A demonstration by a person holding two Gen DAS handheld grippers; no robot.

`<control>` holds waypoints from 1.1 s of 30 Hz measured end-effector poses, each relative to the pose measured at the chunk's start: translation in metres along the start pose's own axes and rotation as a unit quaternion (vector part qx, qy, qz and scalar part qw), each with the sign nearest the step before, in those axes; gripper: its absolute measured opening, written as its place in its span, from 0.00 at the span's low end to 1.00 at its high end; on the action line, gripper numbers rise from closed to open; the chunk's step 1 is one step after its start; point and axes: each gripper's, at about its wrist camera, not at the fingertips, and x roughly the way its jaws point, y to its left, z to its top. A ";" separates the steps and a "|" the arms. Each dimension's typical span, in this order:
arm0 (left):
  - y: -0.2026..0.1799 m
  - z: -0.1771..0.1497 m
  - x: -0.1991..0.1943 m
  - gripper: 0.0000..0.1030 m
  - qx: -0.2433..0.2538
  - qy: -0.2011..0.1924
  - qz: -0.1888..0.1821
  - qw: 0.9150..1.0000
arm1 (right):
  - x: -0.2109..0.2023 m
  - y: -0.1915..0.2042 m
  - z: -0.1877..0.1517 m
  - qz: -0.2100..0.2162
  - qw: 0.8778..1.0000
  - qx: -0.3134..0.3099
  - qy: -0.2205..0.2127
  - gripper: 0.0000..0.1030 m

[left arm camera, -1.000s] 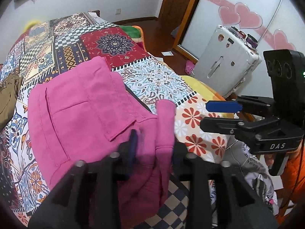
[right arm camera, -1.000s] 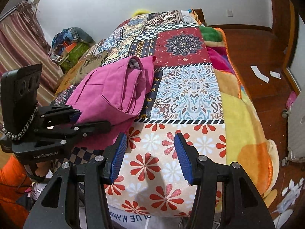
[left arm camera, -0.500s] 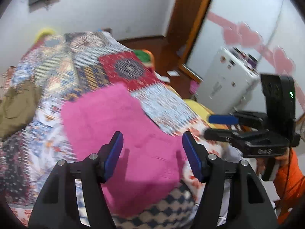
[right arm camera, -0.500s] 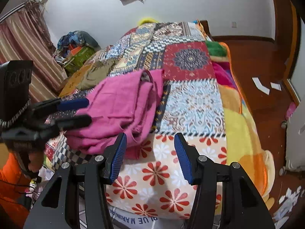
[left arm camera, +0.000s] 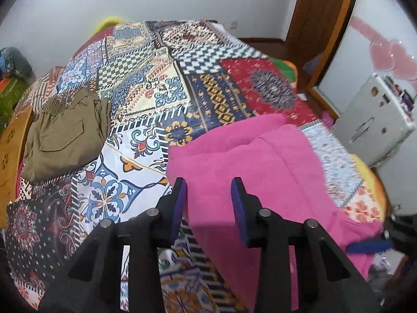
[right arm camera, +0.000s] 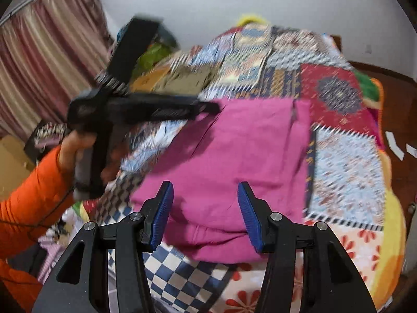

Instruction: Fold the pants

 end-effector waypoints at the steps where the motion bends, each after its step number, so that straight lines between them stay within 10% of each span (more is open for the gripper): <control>1: -0.001 0.000 0.006 0.35 0.003 0.002 0.003 1.000 | 0.004 -0.001 -0.005 -0.002 1.000 -0.002 0.008 0.46; 15: 0.008 -0.001 0.040 0.39 0.011 0.021 0.015 1.000 | -0.001 -0.020 -0.017 -0.028 0.999 -0.005 0.026 0.43; 33: 0.040 -0.073 -0.029 0.32 -0.029 0.012 0.042 0.999 | 0.008 -0.067 0.004 -0.085 0.996 0.018 0.023 0.43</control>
